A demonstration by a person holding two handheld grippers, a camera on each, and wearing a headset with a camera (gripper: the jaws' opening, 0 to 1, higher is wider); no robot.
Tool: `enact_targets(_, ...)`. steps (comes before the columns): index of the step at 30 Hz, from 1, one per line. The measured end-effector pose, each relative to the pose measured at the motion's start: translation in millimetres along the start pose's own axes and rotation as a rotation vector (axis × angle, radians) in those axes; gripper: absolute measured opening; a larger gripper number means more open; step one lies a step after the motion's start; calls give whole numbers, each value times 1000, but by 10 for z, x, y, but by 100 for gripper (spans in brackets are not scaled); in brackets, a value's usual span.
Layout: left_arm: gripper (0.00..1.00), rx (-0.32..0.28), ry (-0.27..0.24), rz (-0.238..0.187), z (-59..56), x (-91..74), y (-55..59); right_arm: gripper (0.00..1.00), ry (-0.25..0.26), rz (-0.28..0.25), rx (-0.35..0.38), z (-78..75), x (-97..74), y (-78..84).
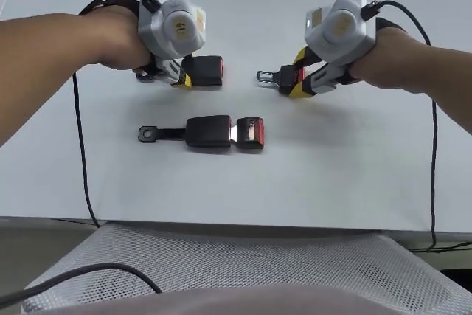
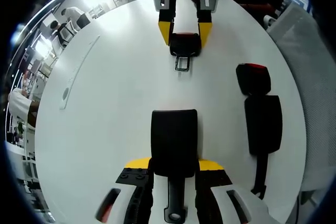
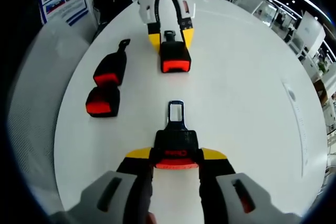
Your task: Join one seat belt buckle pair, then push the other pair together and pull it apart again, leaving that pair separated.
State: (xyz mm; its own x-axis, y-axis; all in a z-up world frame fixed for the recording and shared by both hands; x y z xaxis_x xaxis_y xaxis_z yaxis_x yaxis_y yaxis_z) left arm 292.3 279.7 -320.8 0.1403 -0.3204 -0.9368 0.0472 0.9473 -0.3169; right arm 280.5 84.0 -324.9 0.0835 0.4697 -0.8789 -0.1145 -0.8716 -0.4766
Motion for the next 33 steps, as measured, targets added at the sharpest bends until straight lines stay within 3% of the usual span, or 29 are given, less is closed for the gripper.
enact_targets(12,31,1,8,-4,4,11,3,34,4,-39,6,-20,162,-263)
enact_targets(21,31,7,8,-2,-3,9,3,33,7,-40,-21,33,232,-471)
enact_targets(26,31,10,8,1,-5,5,1,33,6,-31,-24,55,229,-501)
enact_targets(31,31,12,9,5,-4,5,-1,33,26,-20,-87,80,214,-570)
enact_targets(33,31,12,10,6,-5,5,-3,33,31,-25,-96,14,240,-594)
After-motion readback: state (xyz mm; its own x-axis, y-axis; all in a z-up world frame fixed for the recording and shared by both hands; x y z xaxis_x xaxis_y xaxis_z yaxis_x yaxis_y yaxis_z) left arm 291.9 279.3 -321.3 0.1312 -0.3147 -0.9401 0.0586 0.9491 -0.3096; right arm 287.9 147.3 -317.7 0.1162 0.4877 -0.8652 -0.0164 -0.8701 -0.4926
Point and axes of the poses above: the centre of the closed fingertips' face, and the gripper's own axes: x roughly forward along the fingers, z roughly to its left, y roughly out of its underside, the point moved 5 cm from there along -x, roughly backward along the fingers, and after that the axes turned 3 degrees about x, right-handed, at the moved point
